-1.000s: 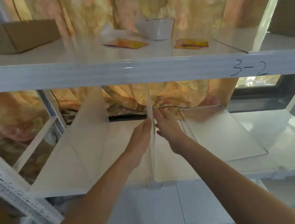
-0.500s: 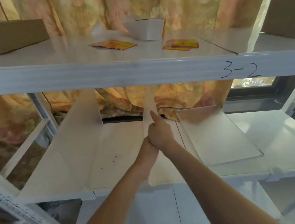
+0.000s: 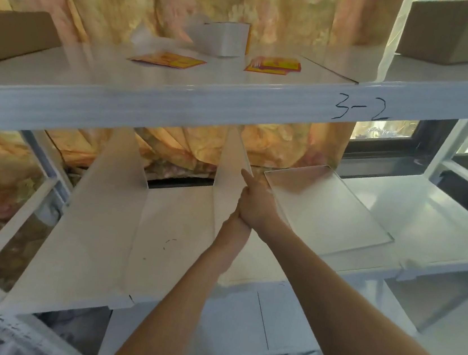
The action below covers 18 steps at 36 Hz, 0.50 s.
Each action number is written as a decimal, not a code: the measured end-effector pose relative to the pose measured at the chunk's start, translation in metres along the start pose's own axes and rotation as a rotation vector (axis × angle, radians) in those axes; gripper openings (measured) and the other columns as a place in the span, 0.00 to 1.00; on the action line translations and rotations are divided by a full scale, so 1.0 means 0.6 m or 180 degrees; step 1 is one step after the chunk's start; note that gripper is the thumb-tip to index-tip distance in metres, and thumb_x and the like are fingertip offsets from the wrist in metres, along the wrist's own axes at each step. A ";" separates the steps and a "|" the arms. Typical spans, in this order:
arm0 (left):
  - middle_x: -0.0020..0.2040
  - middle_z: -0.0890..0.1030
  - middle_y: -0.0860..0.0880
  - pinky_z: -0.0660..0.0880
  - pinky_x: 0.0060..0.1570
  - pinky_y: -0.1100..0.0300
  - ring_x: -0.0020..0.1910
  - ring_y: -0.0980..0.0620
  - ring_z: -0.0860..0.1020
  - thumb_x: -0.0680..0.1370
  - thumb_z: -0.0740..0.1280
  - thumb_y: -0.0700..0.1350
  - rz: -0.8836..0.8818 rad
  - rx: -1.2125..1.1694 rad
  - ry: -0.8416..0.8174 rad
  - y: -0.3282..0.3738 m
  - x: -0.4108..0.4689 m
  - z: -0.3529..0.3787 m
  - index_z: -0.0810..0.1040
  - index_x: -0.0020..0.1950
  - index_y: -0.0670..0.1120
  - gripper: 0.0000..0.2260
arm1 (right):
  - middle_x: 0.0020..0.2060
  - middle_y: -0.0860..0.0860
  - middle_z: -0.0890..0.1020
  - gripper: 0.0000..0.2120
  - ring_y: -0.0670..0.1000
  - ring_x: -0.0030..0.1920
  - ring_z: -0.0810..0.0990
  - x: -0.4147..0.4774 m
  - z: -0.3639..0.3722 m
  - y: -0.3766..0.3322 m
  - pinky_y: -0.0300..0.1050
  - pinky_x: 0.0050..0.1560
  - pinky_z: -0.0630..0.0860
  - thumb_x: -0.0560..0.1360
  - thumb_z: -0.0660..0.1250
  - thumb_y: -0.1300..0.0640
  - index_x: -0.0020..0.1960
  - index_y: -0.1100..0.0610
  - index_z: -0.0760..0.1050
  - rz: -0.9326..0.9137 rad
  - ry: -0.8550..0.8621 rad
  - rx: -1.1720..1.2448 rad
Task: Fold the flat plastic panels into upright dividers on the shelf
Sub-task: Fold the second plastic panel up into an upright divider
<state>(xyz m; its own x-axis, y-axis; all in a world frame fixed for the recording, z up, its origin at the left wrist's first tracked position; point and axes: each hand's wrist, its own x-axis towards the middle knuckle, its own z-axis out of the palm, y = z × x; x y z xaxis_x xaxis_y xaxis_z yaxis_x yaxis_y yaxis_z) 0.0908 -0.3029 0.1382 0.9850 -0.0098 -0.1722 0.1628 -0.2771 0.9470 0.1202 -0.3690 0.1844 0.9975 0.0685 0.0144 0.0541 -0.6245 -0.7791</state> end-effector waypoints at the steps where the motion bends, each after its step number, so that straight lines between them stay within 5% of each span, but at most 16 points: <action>1: 0.67 0.71 0.47 0.70 0.54 0.65 0.65 0.51 0.70 0.83 0.53 0.47 -0.0037 -0.0134 -0.0017 0.007 -0.006 -0.011 0.63 0.73 0.43 0.19 | 0.70 0.57 0.71 0.26 0.60 0.59 0.76 0.002 0.009 -0.010 0.51 0.56 0.74 0.81 0.50 0.62 0.78 0.48 0.55 -0.0053 -0.0051 0.0005; 4: 0.50 0.74 0.52 0.70 0.40 0.70 0.49 0.59 0.72 0.84 0.50 0.40 -0.0158 -0.0594 -0.0030 0.003 -0.024 -0.047 0.69 0.65 0.42 0.13 | 0.63 0.60 0.76 0.28 0.59 0.47 0.77 -0.003 0.037 -0.040 0.51 0.46 0.76 0.82 0.51 0.60 0.79 0.47 0.49 -0.0222 -0.0163 0.0030; 6: 0.41 0.73 0.50 0.68 0.39 0.66 0.40 0.58 0.71 0.83 0.52 0.41 -0.0310 -0.0328 0.0031 -0.001 -0.039 -0.068 0.74 0.52 0.45 0.11 | 0.59 0.61 0.78 0.30 0.61 0.49 0.78 -0.009 0.051 -0.055 0.54 0.49 0.77 0.82 0.52 0.58 0.79 0.49 0.43 -0.0244 -0.0141 0.0072; 7: 0.42 0.75 0.47 0.69 0.41 0.63 0.40 0.56 0.73 0.83 0.53 0.43 -0.0383 -0.0043 0.0030 -0.003 -0.047 -0.069 0.75 0.49 0.46 0.12 | 0.60 0.61 0.78 0.31 0.62 0.51 0.78 -0.009 0.052 -0.054 0.56 0.51 0.77 0.82 0.54 0.56 0.79 0.49 0.41 -0.0227 -0.0117 0.0118; 9: 0.58 0.78 0.43 0.72 0.56 0.55 0.57 0.50 0.77 0.81 0.53 0.52 -0.0501 0.0256 0.0003 -0.013 -0.066 -0.085 0.76 0.59 0.48 0.16 | 0.66 0.61 0.74 0.36 0.63 0.57 0.77 -0.014 0.052 -0.058 0.54 0.55 0.76 0.81 0.58 0.52 0.79 0.50 0.38 -0.0216 -0.0122 0.0330; 12: 0.72 0.69 0.51 0.65 0.68 0.53 0.70 0.50 0.68 0.81 0.51 0.57 -0.0446 0.0393 -0.0211 -0.031 -0.089 -0.095 0.67 0.72 0.52 0.21 | 0.75 0.56 0.63 0.44 0.60 0.68 0.70 -0.025 0.043 -0.046 0.50 0.59 0.70 0.78 0.64 0.47 0.78 0.49 0.33 -0.0121 -0.0327 0.0893; 15: 0.67 0.73 0.49 0.69 0.63 0.55 0.63 0.50 0.73 0.82 0.52 0.51 -0.0540 0.0789 -0.0262 -0.048 -0.094 -0.100 0.70 0.69 0.51 0.18 | 0.75 0.55 0.63 0.46 0.59 0.68 0.70 -0.058 0.050 -0.019 0.47 0.56 0.69 0.76 0.66 0.45 0.78 0.49 0.34 0.0068 -0.0641 0.0763; 18: 0.58 0.79 0.44 0.73 0.51 0.56 0.54 0.47 0.77 0.80 0.55 0.47 -0.0698 0.1100 -0.0306 -0.060 -0.092 -0.096 0.74 0.64 0.45 0.16 | 0.74 0.57 0.65 0.38 0.58 0.72 0.66 -0.092 0.079 0.030 0.48 0.65 0.66 0.79 0.62 0.44 0.79 0.53 0.44 0.0434 -0.0975 0.0210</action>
<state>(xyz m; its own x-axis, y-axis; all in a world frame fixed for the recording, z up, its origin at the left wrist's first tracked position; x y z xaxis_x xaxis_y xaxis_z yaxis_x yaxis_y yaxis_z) 0.0340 -0.2372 0.1289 0.9166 0.0002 -0.3997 0.3233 -0.5885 0.7410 0.0638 -0.3473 0.1401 0.9351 0.2247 -0.2740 -0.0919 -0.5930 -0.8000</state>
